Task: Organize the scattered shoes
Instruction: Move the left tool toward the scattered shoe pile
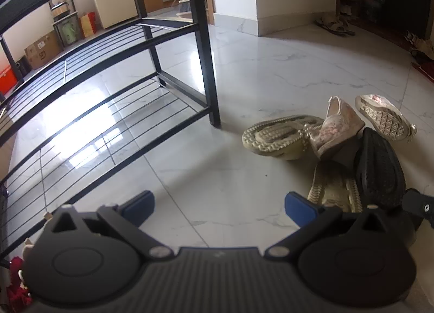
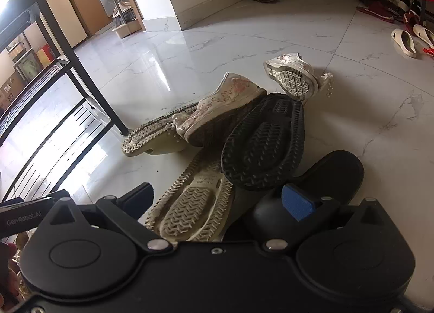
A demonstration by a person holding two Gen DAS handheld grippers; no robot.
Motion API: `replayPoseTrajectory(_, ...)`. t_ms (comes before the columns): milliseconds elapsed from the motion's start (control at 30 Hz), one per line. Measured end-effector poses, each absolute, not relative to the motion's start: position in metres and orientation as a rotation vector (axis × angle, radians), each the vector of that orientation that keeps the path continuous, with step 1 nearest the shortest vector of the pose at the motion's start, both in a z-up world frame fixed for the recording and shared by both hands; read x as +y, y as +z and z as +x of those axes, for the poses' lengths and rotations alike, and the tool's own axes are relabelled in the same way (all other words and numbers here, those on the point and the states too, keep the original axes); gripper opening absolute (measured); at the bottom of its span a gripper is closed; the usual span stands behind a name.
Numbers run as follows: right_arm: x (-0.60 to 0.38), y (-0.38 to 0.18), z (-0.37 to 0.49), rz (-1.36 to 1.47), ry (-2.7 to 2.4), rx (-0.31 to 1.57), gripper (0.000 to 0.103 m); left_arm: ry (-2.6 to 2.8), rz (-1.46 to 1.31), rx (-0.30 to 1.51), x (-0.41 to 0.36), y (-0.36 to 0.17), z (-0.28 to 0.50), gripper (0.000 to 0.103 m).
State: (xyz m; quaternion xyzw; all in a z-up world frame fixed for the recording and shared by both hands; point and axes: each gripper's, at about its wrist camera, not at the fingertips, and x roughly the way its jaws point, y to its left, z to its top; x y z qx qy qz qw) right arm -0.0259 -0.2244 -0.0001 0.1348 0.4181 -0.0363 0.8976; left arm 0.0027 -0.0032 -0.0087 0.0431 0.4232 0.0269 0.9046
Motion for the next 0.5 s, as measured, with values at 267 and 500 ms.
replayPoseTrajectory(267,-0.224,-0.007,-0.025,0.279,-0.071,0.890,0.103,0.054,0.085,0.882,-0.002,-0.011,0.003,0.103)
replayPoseTrajectory(500,-0.227,-0.006,-0.023,0.287,-0.080,0.880,0.103,0.052,0.082,0.887,0.000,-0.011,0.002,0.103)
